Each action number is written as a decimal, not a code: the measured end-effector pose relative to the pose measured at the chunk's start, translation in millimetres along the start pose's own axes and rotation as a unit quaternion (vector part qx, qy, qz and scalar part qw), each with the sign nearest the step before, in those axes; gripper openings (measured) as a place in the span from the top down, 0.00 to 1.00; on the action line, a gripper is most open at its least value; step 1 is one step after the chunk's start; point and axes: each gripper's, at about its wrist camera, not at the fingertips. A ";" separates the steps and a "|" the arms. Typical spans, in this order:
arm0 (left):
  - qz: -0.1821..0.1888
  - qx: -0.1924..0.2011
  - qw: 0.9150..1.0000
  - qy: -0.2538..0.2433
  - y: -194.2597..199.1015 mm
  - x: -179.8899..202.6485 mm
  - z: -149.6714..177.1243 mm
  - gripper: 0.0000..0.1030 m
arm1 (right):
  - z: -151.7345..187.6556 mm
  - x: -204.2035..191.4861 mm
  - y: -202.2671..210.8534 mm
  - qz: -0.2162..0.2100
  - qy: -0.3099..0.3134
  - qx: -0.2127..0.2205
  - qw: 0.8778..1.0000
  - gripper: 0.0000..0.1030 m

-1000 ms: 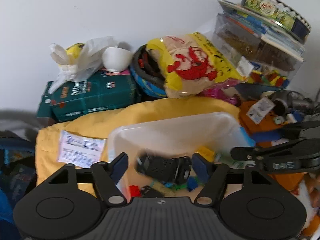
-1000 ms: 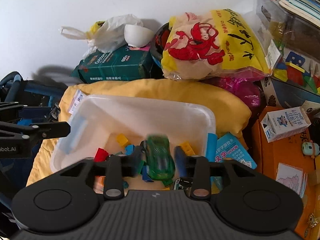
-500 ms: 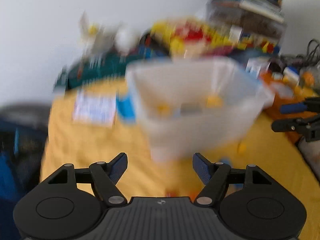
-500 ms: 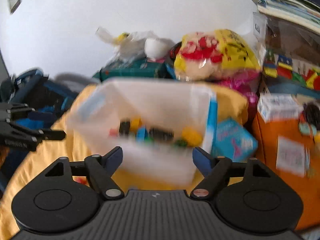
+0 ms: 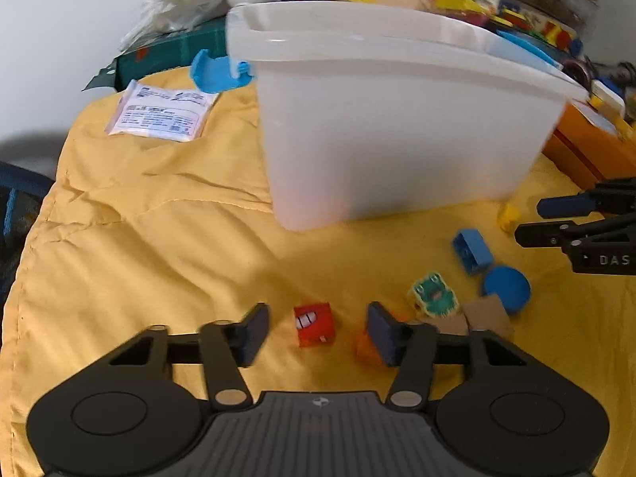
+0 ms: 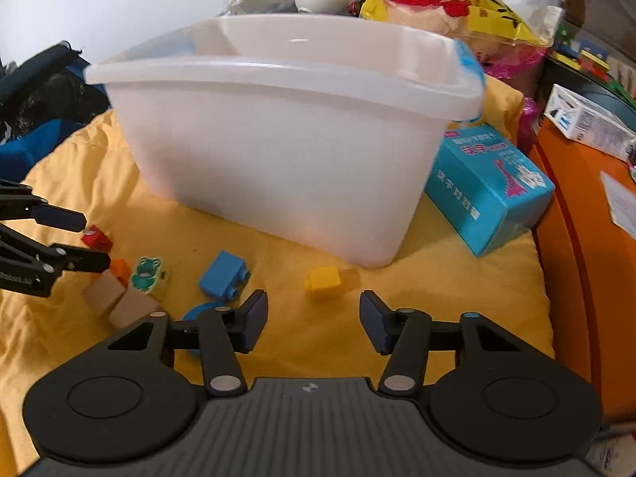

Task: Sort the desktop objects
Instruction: 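Grasp the red brick with the left tool while the right grasps the yellow block, then carry the red brick and yellow block over the bin and release both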

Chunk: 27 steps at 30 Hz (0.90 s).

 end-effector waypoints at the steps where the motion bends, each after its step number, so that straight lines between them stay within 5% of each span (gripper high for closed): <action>1: 0.002 -0.006 1.000 0.004 -1.4 0.4 1.2 0.62 | -0.9 1.3 -4.0 0.004 0.000 0.000 1.000 0.51; 3: 0.006 -0.018 1.000 0.011 -5.0 -2.9 2.5 0.76 | -2.0 3.7 -13.3 0.008 -0.003 -0.008 1.000 0.53; 5: 0.008 -0.013 1.000 0.013 -2.3 -4.4 3.7 0.78 | -2.8 5.0 -22.0 0.010 0.000 -0.021 1.000 0.73; 6: 0.010 -0.010 1.000 0.015 -0.7 -5.7 4.0 0.78 | -3.9 7.0 -25.1 0.006 -0.004 -0.026 1.000 0.75; 18: 0.040 0.048 0.998 0.018 56.8 -6.8 -39.5 0.78 | -26.0 17.6 37.4 -0.040 -0.051 0.023 0.998 0.75; 27: 0.044 0.096 0.994 0.010 80.8 -5.1 -127.6 0.78 | -106.7 32.7 83.6 -0.058 -0.053 0.096 0.992 0.75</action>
Point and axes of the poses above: each gripper's, at about its wrist camera, not at the fingertips, and y roughly against the way its jaws point, x to its right, z to its underside, and after that the axes turned 15 degrees about x, right-handed
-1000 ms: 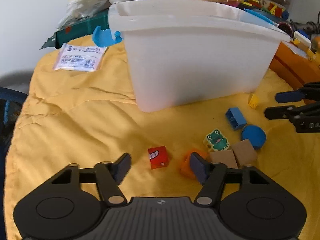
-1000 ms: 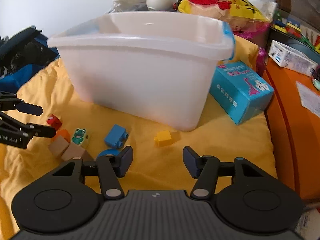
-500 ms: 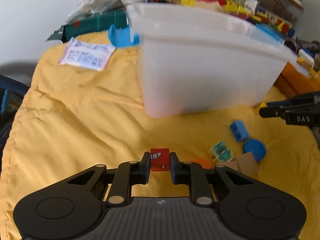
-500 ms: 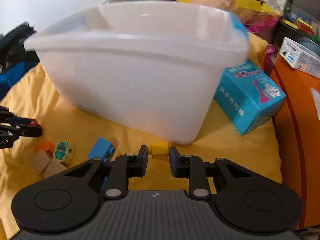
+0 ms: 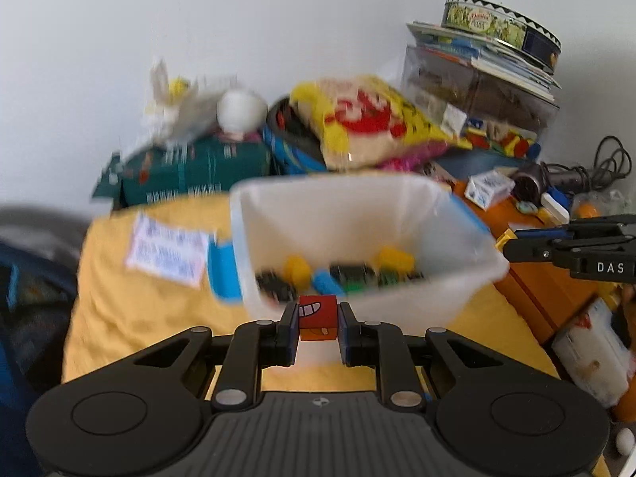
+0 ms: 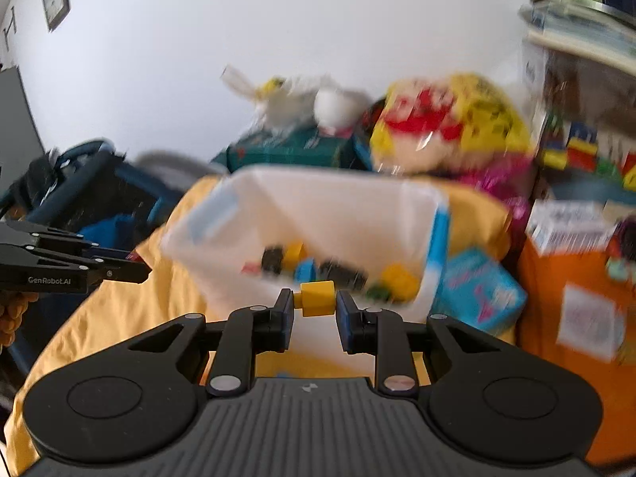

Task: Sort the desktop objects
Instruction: 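Carry the red brick and yellow block over the bin and release both, then grasp the orange brick with the left tool while the right grasps the blue disc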

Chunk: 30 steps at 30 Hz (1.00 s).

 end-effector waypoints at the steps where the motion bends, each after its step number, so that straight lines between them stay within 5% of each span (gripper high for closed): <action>1: 0.002 -0.001 1.000 0.000 -4.2 0.3 -8.6 0.78 | -7.3 1.3 -2.3 0.005 0.000 -0.001 1.000 0.75; 13: -0.002 -0.064 0.998 0.010 -68.8 -2.7 -71.6 0.78 | -55.4 31.3 -71.8 0.043 -0.043 -0.102 0.993 0.75; 16: -0.011 -0.070 0.997 0.005 -76.4 -2.8 -74.1 0.66 | -59.3 30.9 -81.7 0.042 -0.045 -0.114 0.992 0.73; 18: -0.027 -0.078 0.997 0.011 -79.8 -5.8 -71.2 0.35 | -58.7 31.3 -87.7 0.046 -0.047 -0.123 0.990 0.56; 19: -0.034 -0.075 0.997 0.007 -79.3 -6.6 -68.8 0.34 | -58.1 31.2 -89.6 0.056 -0.044 -0.125 0.990 0.40; 24: -0.035 -0.083 0.996 -0.006 -68.2 -13.7 -43.5 0.34 | -49.4 32.0 -85.0 0.059 -0.041 -0.115 0.991 0.38; 30: 0.004 -0.027 0.998 -0.048 -13.5 -4.3 15.6 0.34 | -21.6 24.7 -44.4 0.037 -0.040 -0.071 0.996 0.38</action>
Point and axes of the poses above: each gripper's, at about its wrist camera, not at the fingertips, and y roughly against the way its jaws point, x to its right, z to its underside, and after that the axes turned 15 degrees about x, right-handed
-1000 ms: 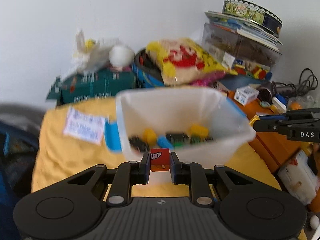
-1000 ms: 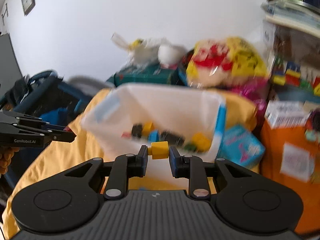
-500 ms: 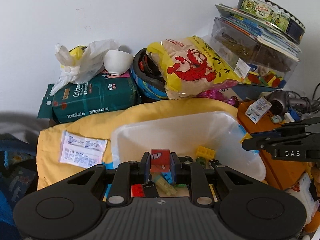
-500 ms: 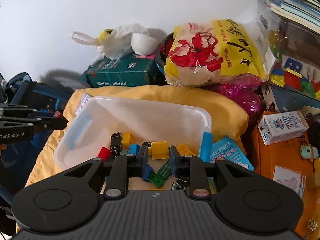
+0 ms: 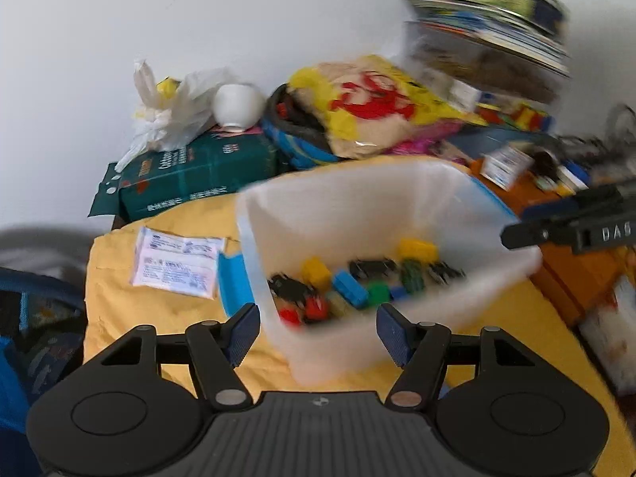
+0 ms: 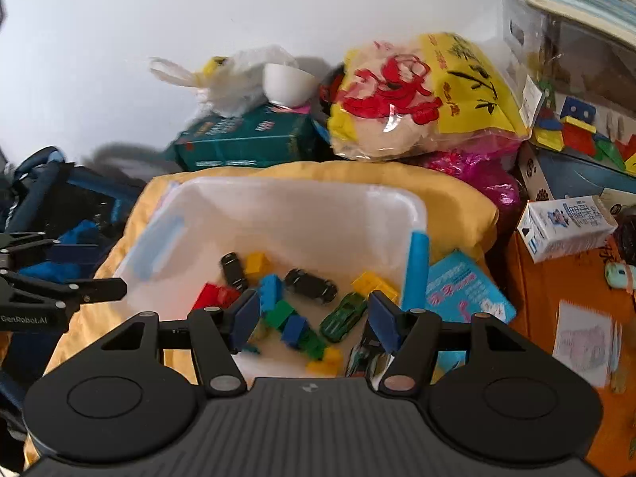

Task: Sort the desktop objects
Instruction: 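Grasp the orange brick with the left tool while the right grasps the blue disc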

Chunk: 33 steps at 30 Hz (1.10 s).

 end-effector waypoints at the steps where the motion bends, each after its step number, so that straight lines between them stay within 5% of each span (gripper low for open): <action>1: 0.004 0.001 1.000 -0.009 6.8 4.9 15.5 0.34 | 12.3 -6.4 10.6 -0.014 0.011 0.013 1.000 0.38; 4: 0.007 -0.017 1.000 -0.015 13.3 16.0 59.3 0.34 | 55.7 -25.1 27.5 -0.033 0.045 0.023 0.998 0.38; 12: -0.010 -0.069 0.996 -0.048 -10.0 36.8 128.9 0.35 | 157.4 -57.9 3.4 -0.029 0.088 -0.043 0.995 0.48; 22: -0.007 -0.070 0.997 -0.040 -38.5 46.7 139.7 0.37 | 173.6 -70.3 -24.6 -0.009 0.109 -0.051 0.993 0.52; 26: 0.013 -0.064 0.997 -0.037 -40.8 51.3 135.3 0.73 | 176.1 -65.4 -34.4 -0.006 0.102 -0.051 0.994 0.54; 33: 0.029 -0.035 0.999 -0.028 -17.5 54.8 118.1 0.73 | 166.6 -61.6 -16.3 -0.026 0.103 -0.028 0.994 0.60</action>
Point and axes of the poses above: each gripper's, at about its wrist camera, not at the fingertips, and y roughly against the way its jaws point, x to its right, z to its underside, and after that the axes turned 15 degrees about x, right-handed
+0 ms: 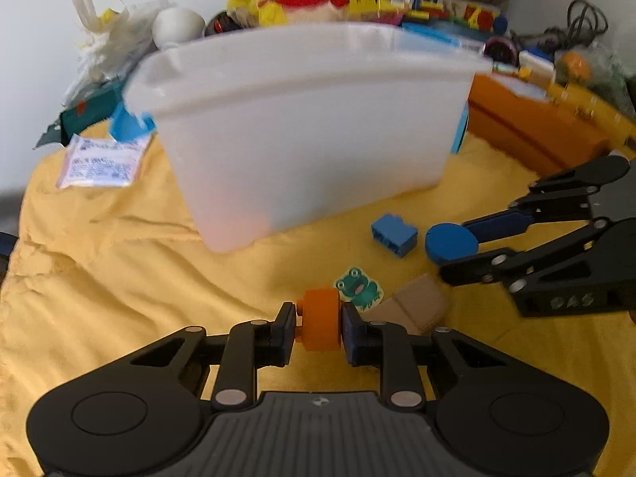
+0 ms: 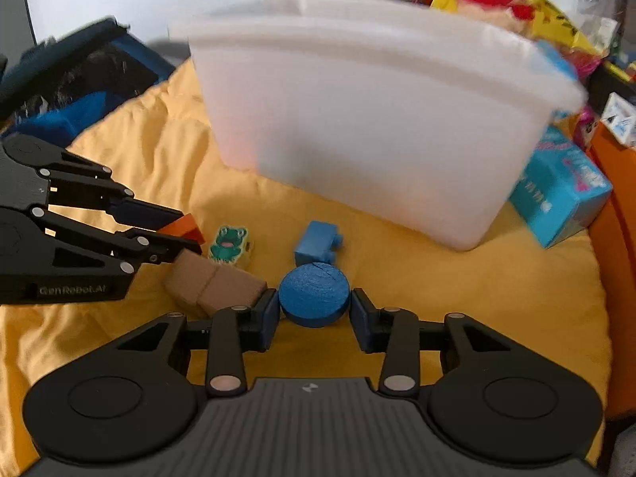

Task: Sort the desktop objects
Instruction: 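Grasp the orange brick with the left tool while the right grasps the blue disc, then carry the orange brick and blue disc over the bin and release both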

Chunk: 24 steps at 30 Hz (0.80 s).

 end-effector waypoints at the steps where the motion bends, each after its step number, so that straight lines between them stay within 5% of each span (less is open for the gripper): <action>1: 0.002 0.005 1.000 0.002 7.0 -1.8 -5.0 0.73 | -2.3 3.1 7.6 -0.002 -0.006 0.006 1.000 0.61; 12: -0.022 0.062 0.998 0.024 61.1 -21.6 -75.4 0.73 | -60.3 36.5 87.0 -0.003 -0.053 0.098 0.994 0.61; 24: -0.045 0.078 0.995 0.049 49.9 -55.1 -165.8 0.73 | -161.9 74.4 78.4 0.025 -0.067 0.128 0.989 0.60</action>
Point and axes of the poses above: each gripper's, at about its wrist camera, not at the fingertips, and y roughly against the way its jaws point, x to its right, z to its underside, and after that the axes turned 15 degrees about x, right-handed
